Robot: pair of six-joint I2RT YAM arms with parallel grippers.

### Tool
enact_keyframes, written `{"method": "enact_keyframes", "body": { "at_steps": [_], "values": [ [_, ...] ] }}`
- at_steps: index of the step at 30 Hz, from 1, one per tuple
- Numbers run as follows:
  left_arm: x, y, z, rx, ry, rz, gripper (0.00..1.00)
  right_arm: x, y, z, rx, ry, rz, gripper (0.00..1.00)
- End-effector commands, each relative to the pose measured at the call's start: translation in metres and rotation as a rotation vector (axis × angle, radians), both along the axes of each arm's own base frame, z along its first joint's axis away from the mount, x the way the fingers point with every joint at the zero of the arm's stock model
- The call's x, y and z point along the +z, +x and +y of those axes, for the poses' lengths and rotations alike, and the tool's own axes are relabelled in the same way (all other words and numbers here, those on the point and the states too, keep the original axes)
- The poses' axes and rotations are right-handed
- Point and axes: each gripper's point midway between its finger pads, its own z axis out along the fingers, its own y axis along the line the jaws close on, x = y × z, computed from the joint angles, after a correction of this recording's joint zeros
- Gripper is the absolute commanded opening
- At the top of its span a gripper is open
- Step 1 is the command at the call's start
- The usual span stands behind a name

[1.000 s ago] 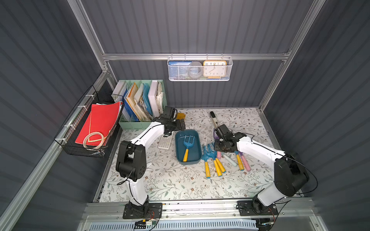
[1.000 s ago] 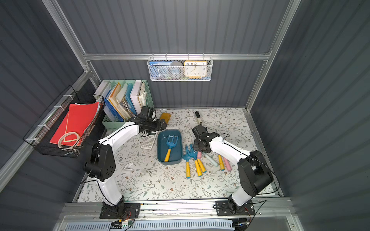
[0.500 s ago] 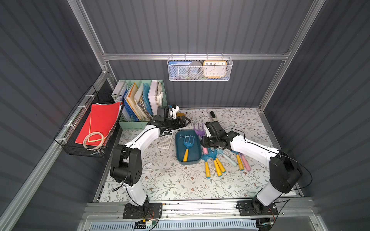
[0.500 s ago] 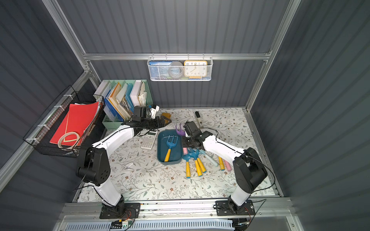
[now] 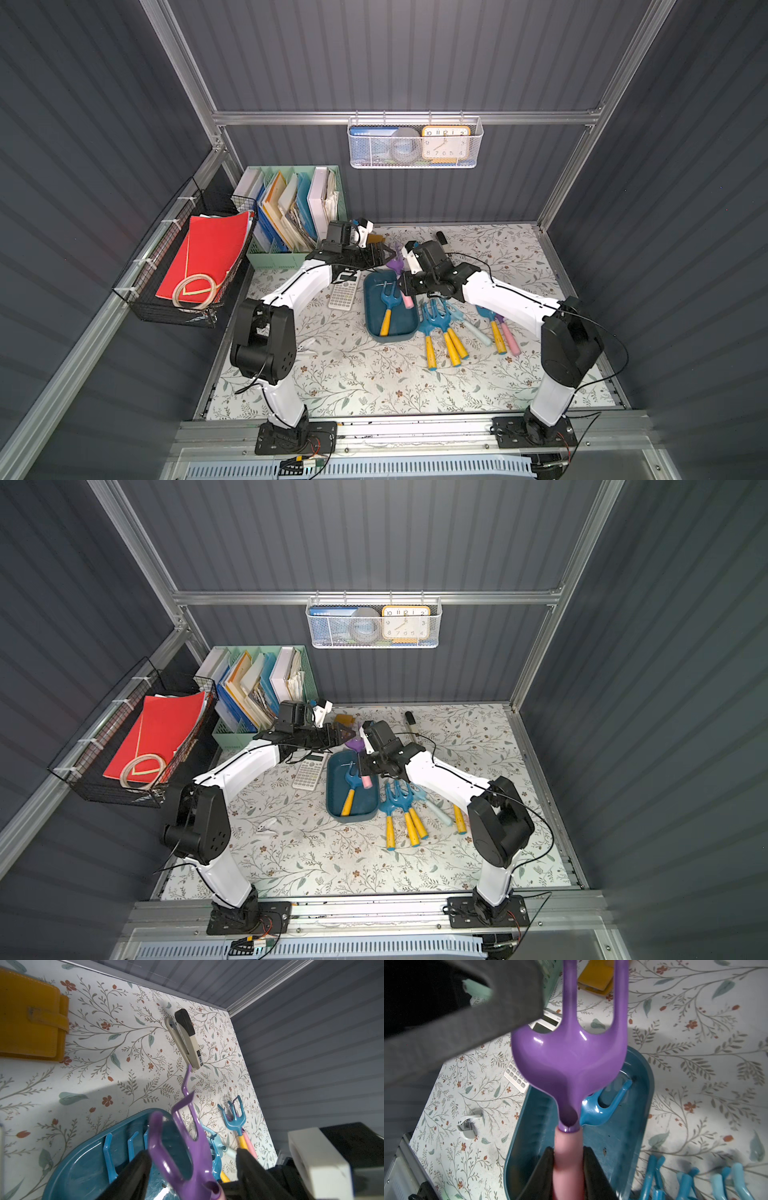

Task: Put the rake into the storage box
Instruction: Pick up the rake at the center of the board, then place the rake in the storage box.

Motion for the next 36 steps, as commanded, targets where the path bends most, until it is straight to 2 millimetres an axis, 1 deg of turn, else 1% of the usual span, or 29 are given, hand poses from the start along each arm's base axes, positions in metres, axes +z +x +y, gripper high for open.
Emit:
{"method": "enact_keyframes", "body": {
  "at_steps": [1,6,9,12,14,15,16,18,20,22,27,30,31,34,36],
  "values": [
    [0.003,0.001,-0.002,-0.014,-0.008,-0.003,0.57,0.002,-0.004,0.010,0.055,-0.008,-0.008,0.08],
    [0.001,0.003,-0.001,-0.012,-0.011,0.007,0.22,-0.002,-0.003,0.008,0.041,-0.024,-0.006,0.08],
    [-0.006,0.004,0.002,-0.003,0.000,0.021,0.09,-0.004,-0.002,0.007,0.034,-0.032,-0.004,0.08],
    [-0.014,0.004,0.004,0.002,0.015,0.041,0.07,-0.008,0.000,0.006,0.024,-0.044,0.001,0.09],
    [-0.023,0.003,0.006,-0.004,0.044,0.054,0.06,-0.009,0.000,0.004,0.016,-0.051,0.004,0.11],
    [-0.029,0.001,0.007,-0.012,0.058,0.066,0.05,-0.010,0.001,0.002,0.005,-0.059,0.004,0.17],
    [-0.036,-0.001,0.007,-0.020,0.070,0.080,0.04,-0.011,0.002,-0.001,-0.011,-0.071,0.004,0.28],
    [-0.050,-0.007,0.009,-0.039,0.098,0.116,0.03,-0.013,0.007,-0.011,-0.068,-0.111,0.002,0.58],
    [-0.063,-0.013,0.010,-0.056,0.120,0.151,0.03,-0.016,0.011,-0.023,-0.131,-0.151,-0.005,0.71],
    [-0.071,-0.018,0.011,-0.075,0.138,0.169,0.02,-0.020,0.015,-0.033,-0.185,-0.183,-0.014,0.74],
    [-0.080,-0.033,0.007,-0.147,0.159,0.201,0.02,-0.023,0.018,-0.047,-0.250,-0.213,-0.028,0.74],
    [-0.089,-0.043,0.007,-0.178,0.165,0.238,0.02,-0.025,0.019,-0.049,-0.262,-0.221,-0.031,0.74],
    [-0.080,-0.037,0.004,-0.186,0.160,0.219,0.03,-0.025,0.019,-0.050,-0.267,-0.225,-0.031,0.74],
    [-0.084,-0.042,0.002,-0.214,0.157,0.247,0.05,-0.027,0.020,-0.051,-0.271,-0.231,-0.032,0.74],
    [-0.086,-0.044,0.001,-0.228,0.157,0.259,0.08,-0.027,0.021,-0.051,-0.273,-0.232,-0.033,0.74]
  ]
}}
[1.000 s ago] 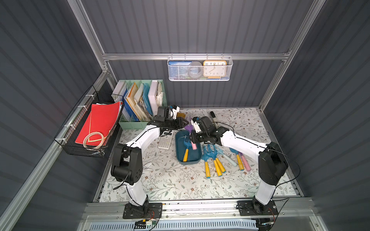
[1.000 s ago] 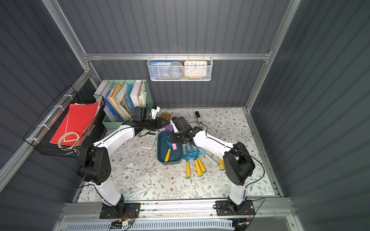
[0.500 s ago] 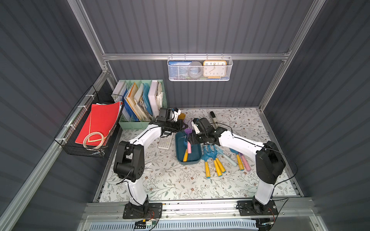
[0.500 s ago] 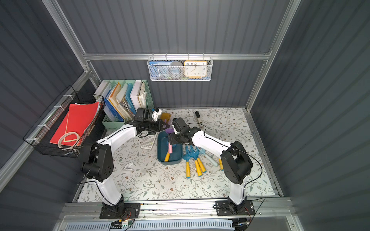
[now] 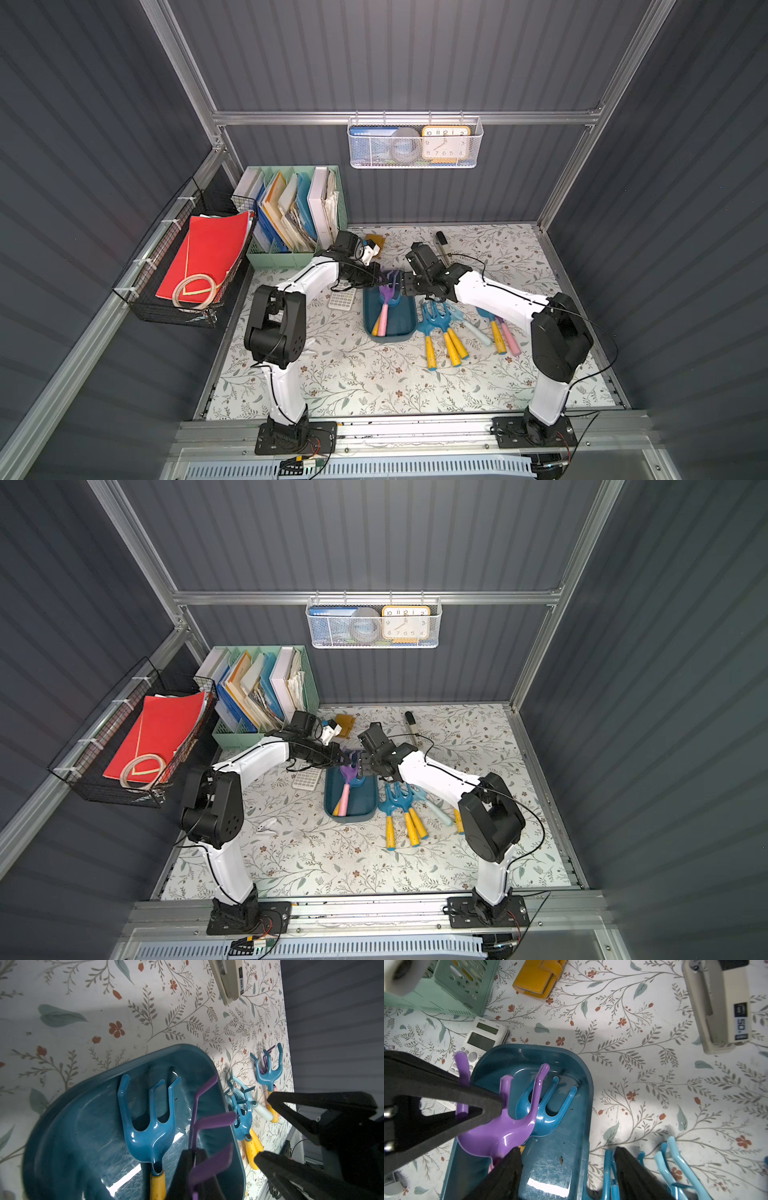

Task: Put the rake into the storage box
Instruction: Place the rake in the storage box.

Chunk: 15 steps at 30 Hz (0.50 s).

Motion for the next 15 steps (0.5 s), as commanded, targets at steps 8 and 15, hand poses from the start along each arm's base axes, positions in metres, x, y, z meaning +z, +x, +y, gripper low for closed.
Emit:
{"method": "enact_keyframes", "body": {
  "at_steps": [8,15],
  "values": [
    [-0.012,-0.010,-0.011,-0.099,-0.025,0.084,0.43,-0.003,0.002,-0.014,-0.037,-0.045,-0.007,0.74],
    [-0.021,-0.001,0.001,-0.033,0.067,0.101,0.60,-0.014,-0.005,-0.022,-0.034,-0.094,0.037,0.74]
  ]
}}
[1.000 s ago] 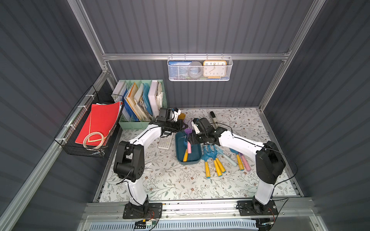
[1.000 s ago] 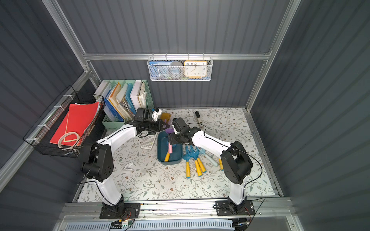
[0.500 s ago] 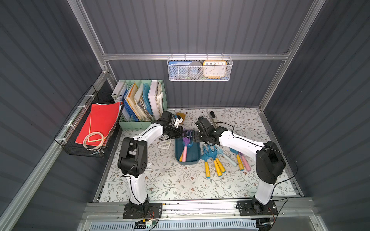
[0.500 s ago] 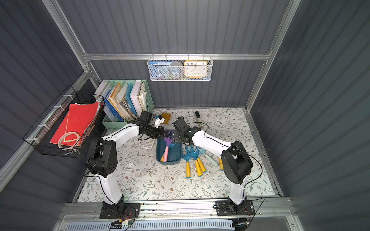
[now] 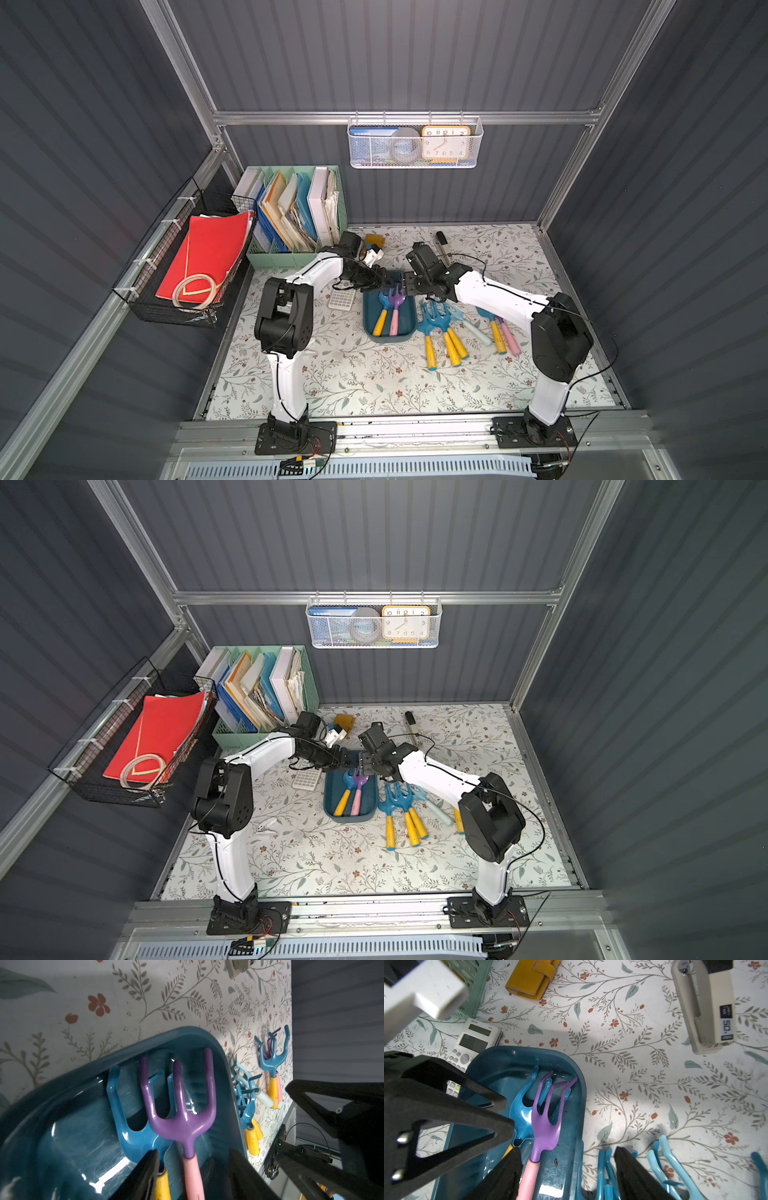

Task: Put the rake into the storage box
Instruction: Place the rake in the storage box.

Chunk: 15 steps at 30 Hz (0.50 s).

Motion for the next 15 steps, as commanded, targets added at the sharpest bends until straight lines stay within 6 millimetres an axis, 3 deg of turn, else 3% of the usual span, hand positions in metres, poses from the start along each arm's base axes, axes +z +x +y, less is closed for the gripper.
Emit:
{"method": "enact_keyframes", "body": {
  "at_steps": [1,7,10,12,15],
  "values": [
    [0.000,0.008,0.007,0.043,0.076,-0.002,0.60,-0.013,-0.007,-0.018,-0.024,-0.076,0.045,0.74],
    [0.011,0.028,0.013,0.117,0.117,-0.045,0.55,-0.021,-0.013,-0.019,-0.021,-0.071,0.076,0.71],
    [0.017,0.030,0.008,0.108,0.084,-0.046,0.51,-0.020,-0.014,-0.014,-0.001,-0.050,0.083,0.51],
    [0.019,0.029,0.001,0.087,0.049,-0.036,0.44,-0.017,-0.012,-0.017,-0.010,-0.053,0.072,0.30],
    [0.022,0.015,-0.015,-0.014,-0.024,0.002,0.43,-0.015,-0.007,-0.026,-0.049,-0.076,0.054,0.25]
  ]
}}
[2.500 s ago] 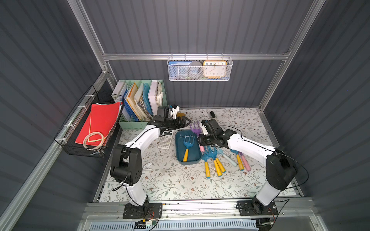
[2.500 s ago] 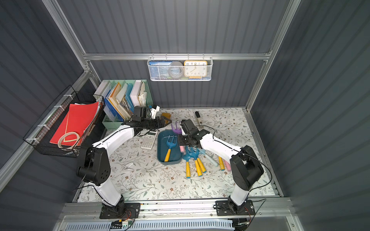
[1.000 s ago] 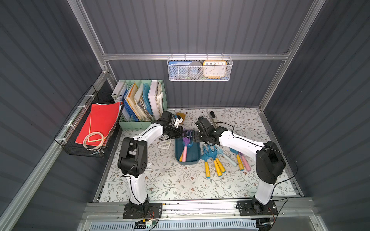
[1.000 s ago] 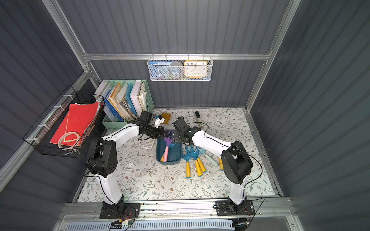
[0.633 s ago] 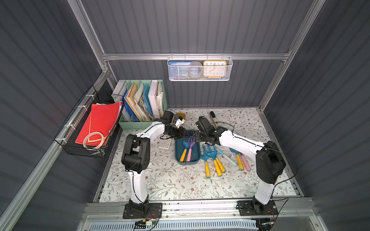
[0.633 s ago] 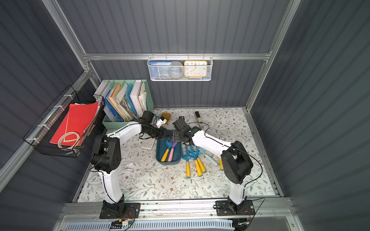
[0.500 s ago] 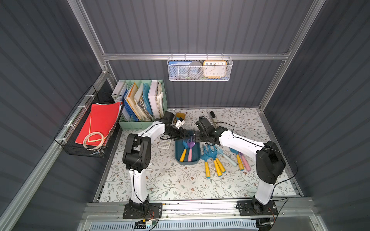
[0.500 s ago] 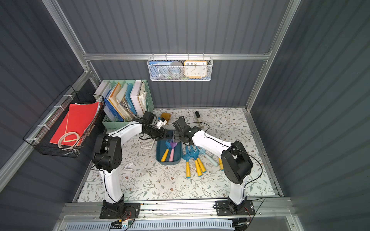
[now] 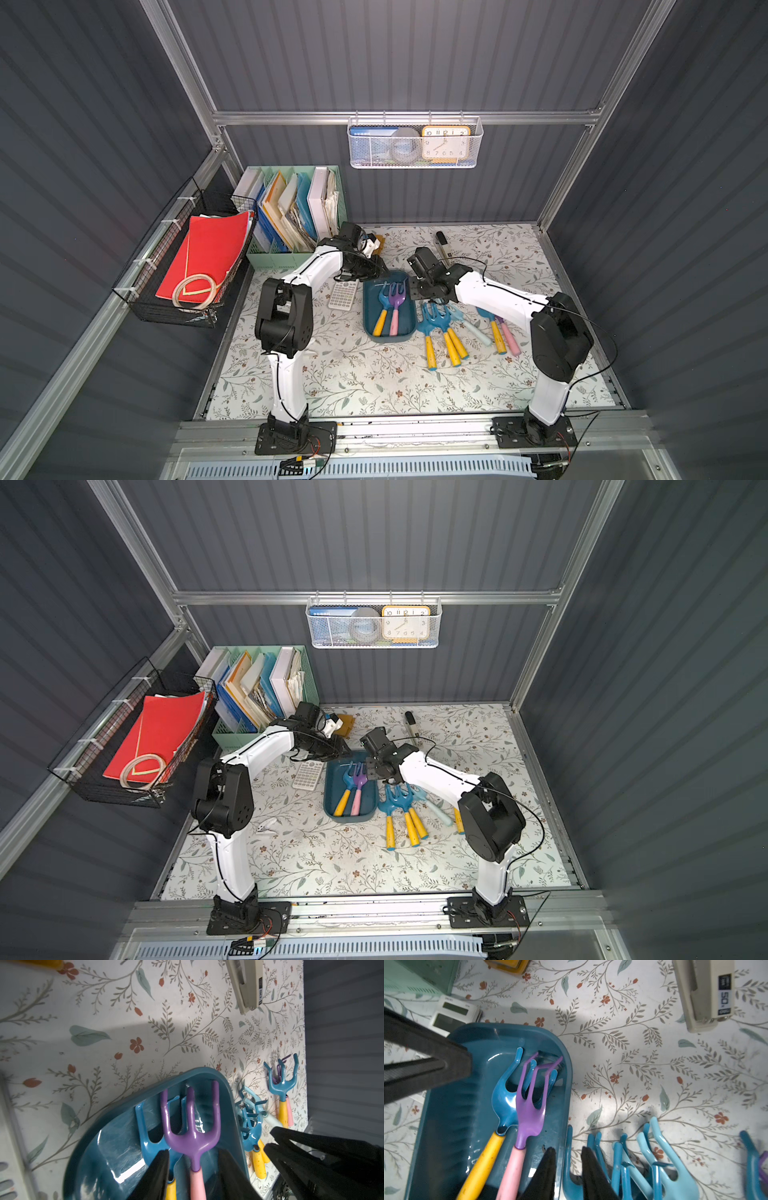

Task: Put the rake into the storage box
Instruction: Place the rake in the storage box.

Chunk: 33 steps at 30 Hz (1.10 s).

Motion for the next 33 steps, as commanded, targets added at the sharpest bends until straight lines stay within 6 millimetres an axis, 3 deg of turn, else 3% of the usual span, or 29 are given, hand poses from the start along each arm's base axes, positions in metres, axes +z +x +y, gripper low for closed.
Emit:
{"method": "enact_keyframes", "body": {
  "at_steps": [1,8,13,23,28,33],
  "values": [
    [-0.002,-0.020,-0.020,-0.119,-0.076,0.072,0.43,0.000,0.003,-0.016,-0.044,-0.033,-0.004,0.25],
    [-0.022,-0.043,-0.039,-0.235,-0.062,0.124,0.39,-0.003,0.006,-0.026,-0.075,-0.030,0.013,0.26],
    [-0.045,-0.043,-0.042,-0.240,-0.022,0.180,0.38,-0.003,0.006,-0.027,-0.078,-0.026,0.018,0.26],
    [-0.086,-0.025,-0.011,-0.094,0.219,0.227,0.39,-0.011,0.000,-0.030,-0.093,-0.020,0.036,0.26],
    [-0.062,-0.018,-0.013,-0.082,0.204,0.162,0.39,-0.014,-0.007,-0.038,-0.101,-0.041,0.048,0.27],
    [-0.007,-0.003,-0.022,-0.053,0.120,0.011,0.61,-0.026,-0.031,-0.067,-0.125,-0.128,0.086,0.29]
  ]
}}
